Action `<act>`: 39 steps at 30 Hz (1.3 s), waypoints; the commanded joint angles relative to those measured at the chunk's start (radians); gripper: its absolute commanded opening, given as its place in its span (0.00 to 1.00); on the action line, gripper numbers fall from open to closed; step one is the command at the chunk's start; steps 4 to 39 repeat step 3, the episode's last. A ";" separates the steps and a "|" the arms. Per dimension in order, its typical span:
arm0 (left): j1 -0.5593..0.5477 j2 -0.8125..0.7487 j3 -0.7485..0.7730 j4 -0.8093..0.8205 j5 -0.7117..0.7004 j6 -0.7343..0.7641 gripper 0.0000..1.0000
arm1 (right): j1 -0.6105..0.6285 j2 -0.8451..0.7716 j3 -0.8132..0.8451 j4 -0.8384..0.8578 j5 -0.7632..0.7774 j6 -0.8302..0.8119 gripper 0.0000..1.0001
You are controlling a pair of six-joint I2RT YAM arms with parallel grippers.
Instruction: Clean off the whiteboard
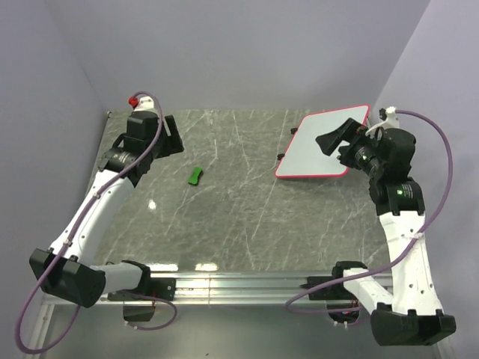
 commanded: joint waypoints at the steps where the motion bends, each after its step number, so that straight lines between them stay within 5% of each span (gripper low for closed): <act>1: -0.023 0.008 0.062 -0.020 -0.040 0.027 0.77 | 0.011 -0.007 0.024 0.012 0.020 -0.030 1.00; 39: -0.050 0.033 0.078 -0.021 -0.081 0.053 0.77 | 0.011 -0.015 0.018 0.006 0.033 -0.029 1.00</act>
